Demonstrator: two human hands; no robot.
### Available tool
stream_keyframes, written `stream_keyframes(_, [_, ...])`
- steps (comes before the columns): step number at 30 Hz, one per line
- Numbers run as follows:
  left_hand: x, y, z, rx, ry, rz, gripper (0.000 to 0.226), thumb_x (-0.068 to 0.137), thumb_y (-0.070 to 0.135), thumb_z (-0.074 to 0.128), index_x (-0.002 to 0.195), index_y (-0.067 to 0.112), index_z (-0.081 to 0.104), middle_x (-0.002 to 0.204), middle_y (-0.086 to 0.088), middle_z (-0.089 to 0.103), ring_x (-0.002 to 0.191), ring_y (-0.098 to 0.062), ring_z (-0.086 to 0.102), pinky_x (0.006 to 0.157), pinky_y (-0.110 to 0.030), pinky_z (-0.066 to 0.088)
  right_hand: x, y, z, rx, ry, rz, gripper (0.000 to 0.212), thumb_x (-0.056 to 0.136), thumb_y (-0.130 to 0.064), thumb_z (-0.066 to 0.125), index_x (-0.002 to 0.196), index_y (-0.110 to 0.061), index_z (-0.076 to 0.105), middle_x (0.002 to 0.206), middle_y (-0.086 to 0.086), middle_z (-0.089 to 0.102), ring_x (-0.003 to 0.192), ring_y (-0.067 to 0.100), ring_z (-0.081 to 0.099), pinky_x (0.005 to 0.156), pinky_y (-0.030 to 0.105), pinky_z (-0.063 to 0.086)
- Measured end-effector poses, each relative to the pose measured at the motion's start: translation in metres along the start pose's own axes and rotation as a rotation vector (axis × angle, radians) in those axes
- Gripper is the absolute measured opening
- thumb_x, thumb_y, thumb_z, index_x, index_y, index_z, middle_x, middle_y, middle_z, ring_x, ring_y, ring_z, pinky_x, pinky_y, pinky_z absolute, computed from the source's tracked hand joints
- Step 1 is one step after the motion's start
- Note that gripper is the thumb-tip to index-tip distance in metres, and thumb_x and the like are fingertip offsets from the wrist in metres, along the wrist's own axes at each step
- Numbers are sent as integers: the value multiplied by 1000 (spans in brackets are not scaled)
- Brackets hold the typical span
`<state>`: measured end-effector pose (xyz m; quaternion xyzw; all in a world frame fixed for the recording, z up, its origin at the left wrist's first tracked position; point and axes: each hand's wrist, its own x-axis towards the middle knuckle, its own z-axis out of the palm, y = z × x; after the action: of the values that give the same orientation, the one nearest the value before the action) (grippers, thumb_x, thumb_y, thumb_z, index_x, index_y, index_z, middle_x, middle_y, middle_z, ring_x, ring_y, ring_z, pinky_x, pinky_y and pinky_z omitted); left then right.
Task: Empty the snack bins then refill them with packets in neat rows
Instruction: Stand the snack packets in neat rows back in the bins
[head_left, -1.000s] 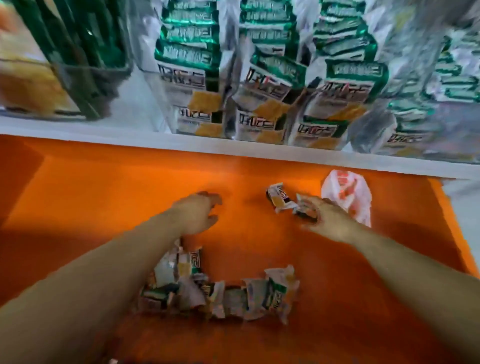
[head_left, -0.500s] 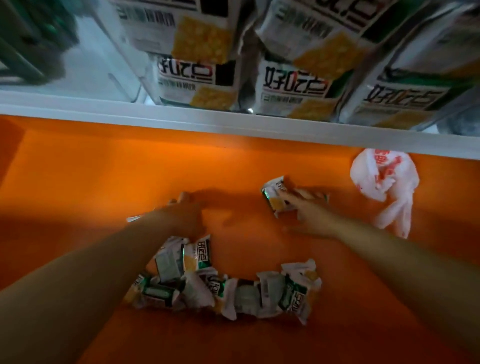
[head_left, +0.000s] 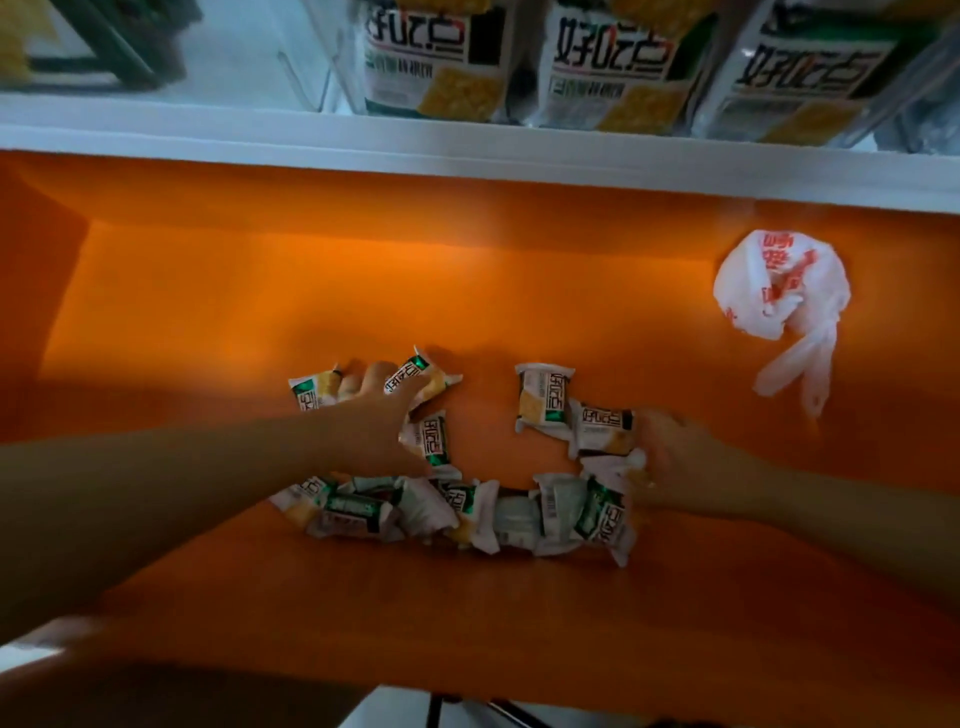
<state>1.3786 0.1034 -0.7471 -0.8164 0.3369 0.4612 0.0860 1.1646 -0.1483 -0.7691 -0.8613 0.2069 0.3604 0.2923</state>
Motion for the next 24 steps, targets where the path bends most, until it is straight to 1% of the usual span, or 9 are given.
stream_keyframes(1, [-5,-5,8,-24,-48,-39,111,75,58,71,149,38,-9,156,-7,-10,141,-42,17,106,-53,36,3,14,11,65,-29,50,112,49,-75,68,143,-40,19,140,-1,41,124,24,46,84,33,50])
stream_keyframes(3, [-11,-11,24,-7,-118,-66,121,71,60,72,148,37,-18,157,-10,-10,140,-42,21,107,-52,36,8,21,27,181,-98,92,138,38,-78,75,148,-42,1,148,-4,35,136,29,33,104,46,38])
stream_keyframes(5, [-10,-10,36,-16,-163,-78,124,71,60,73,147,35,-21,158,-11,-12,142,-41,20,108,-49,36,4,5,36,295,-156,157,146,42,-61,87,149,-37,-12,153,-2,26,142,31,20,114,48,24])
stream_keyframes(9, [4,-4,50,-102,-93,-43,118,75,47,76,149,34,-15,155,-13,0,132,-36,36,94,-36,44,10,-22,43,373,-110,257,129,70,-29,83,148,-25,-20,156,14,4,138,35,27,104,38,35])
stream_keyframes(14, [10,1,49,-162,59,39,106,75,43,77,150,35,3,149,-10,14,125,-37,43,93,-40,48,32,-39,24,537,82,1,119,74,-15,79,151,-27,-11,152,7,28,122,18,47,96,33,44])
stream_keyframes(16, [14,7,45,-204,99,74,101,75,43,77,149,35,10,149,-8,14,127,-36,41,96,-43,46,34,-47,7,547,111,-94,114,78,-14,76,151,-28,-9,155,1,23,118,10,46,91,29,48])
stream_keyframes(18, [18,15,39,-300,132,116,96,76,43,77,149,35,15,150,-5,15,133,-33,34,104,-44,41,35,-51,-7,442,140,-150,112,81,-22,75,150,-34,-12,159,0,12,128,20,45,91,34,49])
stream_keyframes(21, [20,22,31,-360,204,215,88,78,48,72,148,33,21,150,1,18,136,-23,30,106,-33,38,32,-47,-24,419,109,-189,113,82,-23,74,146,-44,-16,154,3,31,115,31,58,89,46,52])
stream_keyframes(24, [26,23,26,-398,270,233,86,77,43,75,147,31,25,149,4,20,134,-18,33,99,-23,39,29,-34,-36,469,58,-172,112,81,-15,74,146,-44,-12,155,-1,27,103,14,62,80,31,56])
